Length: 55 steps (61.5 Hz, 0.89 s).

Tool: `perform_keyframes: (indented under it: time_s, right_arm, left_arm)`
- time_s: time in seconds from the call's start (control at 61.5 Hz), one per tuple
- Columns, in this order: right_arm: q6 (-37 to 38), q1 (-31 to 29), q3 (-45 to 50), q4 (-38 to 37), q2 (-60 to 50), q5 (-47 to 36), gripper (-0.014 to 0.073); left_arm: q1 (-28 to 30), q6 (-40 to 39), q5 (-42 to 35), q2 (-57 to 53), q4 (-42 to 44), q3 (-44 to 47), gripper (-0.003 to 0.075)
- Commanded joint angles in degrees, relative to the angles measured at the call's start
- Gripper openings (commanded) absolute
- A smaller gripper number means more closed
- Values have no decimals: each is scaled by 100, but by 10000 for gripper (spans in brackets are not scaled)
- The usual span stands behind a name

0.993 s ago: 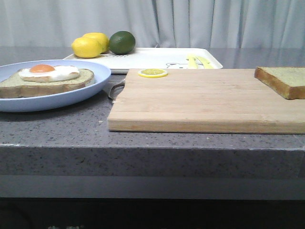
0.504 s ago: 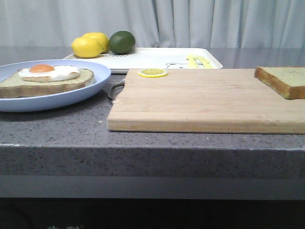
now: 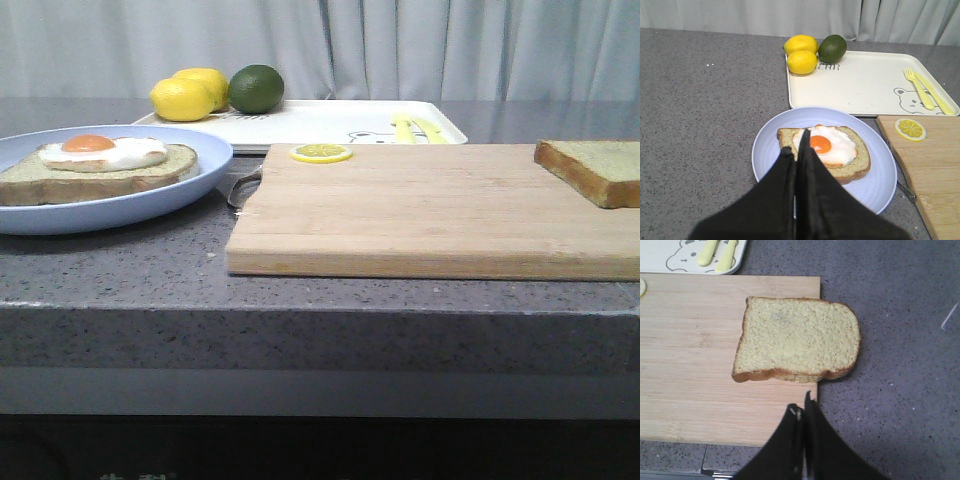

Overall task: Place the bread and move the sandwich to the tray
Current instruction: 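Lower the right gripper and pinch the bread slice edge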

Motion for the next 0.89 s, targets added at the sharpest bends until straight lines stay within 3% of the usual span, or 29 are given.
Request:
perform_keyframes:
  time_s: [0.0,0.114,0.179,0.228,0.293,0.635,0.879]
  right_arm:
    - [-28,-27,-195,-51,37,-310,110]
    - [-28,-27,-195,-51,37,-310,374]
    - [-28,-27,-195,-51,37,-326,481]
    - [-28,-27,-195,-51,37,-347,531]
    - [-28,-27,-195,-51,37,-354,550]
    - [-28,-27,-201,257,83,-149,546]
    - [-28,-27,-760,257,881,768,546]
  left_arm:
    - [0,-32,-375,55,-51,-153,8]
    - [0,-32,-375,55,-17,-153,139]
    - [0,-32,-375,55,19,-153,282]
    - [0,-32,-375,55,41,-153,388]
    - [0,-32,-362,55,58,-153,454]
    - [0,-32,-347,55,58,-153,458]
    - [0,-32,-347,55,58,-153,458]
